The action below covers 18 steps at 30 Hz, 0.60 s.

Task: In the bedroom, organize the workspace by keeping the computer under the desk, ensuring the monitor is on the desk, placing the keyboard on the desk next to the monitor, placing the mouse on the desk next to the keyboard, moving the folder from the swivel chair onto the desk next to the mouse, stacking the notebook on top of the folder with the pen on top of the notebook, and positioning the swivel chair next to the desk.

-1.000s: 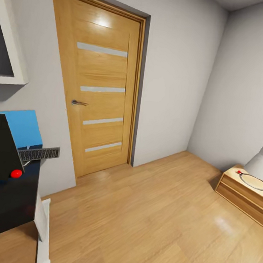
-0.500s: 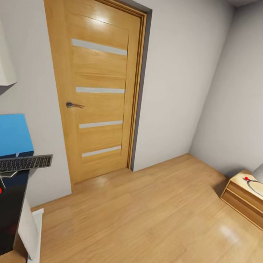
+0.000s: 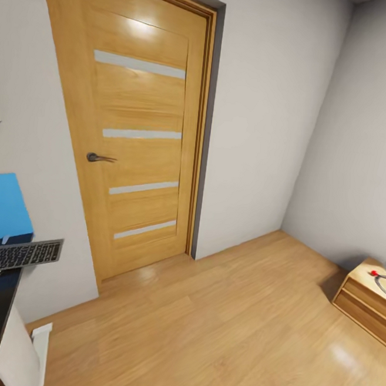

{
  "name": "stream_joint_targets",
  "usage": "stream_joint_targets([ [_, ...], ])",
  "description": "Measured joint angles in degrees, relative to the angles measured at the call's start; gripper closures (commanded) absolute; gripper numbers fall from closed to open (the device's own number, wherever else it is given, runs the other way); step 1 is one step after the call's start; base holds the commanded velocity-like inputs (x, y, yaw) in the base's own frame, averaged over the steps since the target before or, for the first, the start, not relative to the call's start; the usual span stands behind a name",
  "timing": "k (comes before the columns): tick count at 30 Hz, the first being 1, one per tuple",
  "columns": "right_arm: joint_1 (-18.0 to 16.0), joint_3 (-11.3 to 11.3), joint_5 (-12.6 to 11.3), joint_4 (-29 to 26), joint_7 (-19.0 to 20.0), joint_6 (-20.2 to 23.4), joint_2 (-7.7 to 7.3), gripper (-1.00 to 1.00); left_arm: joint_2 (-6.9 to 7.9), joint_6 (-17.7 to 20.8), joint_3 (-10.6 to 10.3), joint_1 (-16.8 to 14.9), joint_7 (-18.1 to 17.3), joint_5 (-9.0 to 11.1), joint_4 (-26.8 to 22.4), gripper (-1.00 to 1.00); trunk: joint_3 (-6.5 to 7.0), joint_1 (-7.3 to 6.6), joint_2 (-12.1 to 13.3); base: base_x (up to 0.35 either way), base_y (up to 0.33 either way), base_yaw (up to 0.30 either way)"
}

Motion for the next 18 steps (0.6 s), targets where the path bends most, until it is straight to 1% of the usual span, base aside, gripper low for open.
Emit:
stream_joint_targets([
  [5, 0.0, 0.0, 0.0, 0.0, 0.0, 0.0, 0.01, -1.0, 0.0, 0.0, 0.0, 0.0, 0.0, 0.0, 0.0, -1.0, 0.0, 0.0, 0.0, 0.327, -0.082, 0.0],
  [18, 0.0, 0.0, 0.0, 0.1, 0.0, 0.0, 0.01, -1.0, 0.0, 0.0, 0.0, 0.0, 0.0, 0.0, 0.0, -1.0, 0.0, 0.0, 0.0, 0.327, -0.127, 0.0],
])
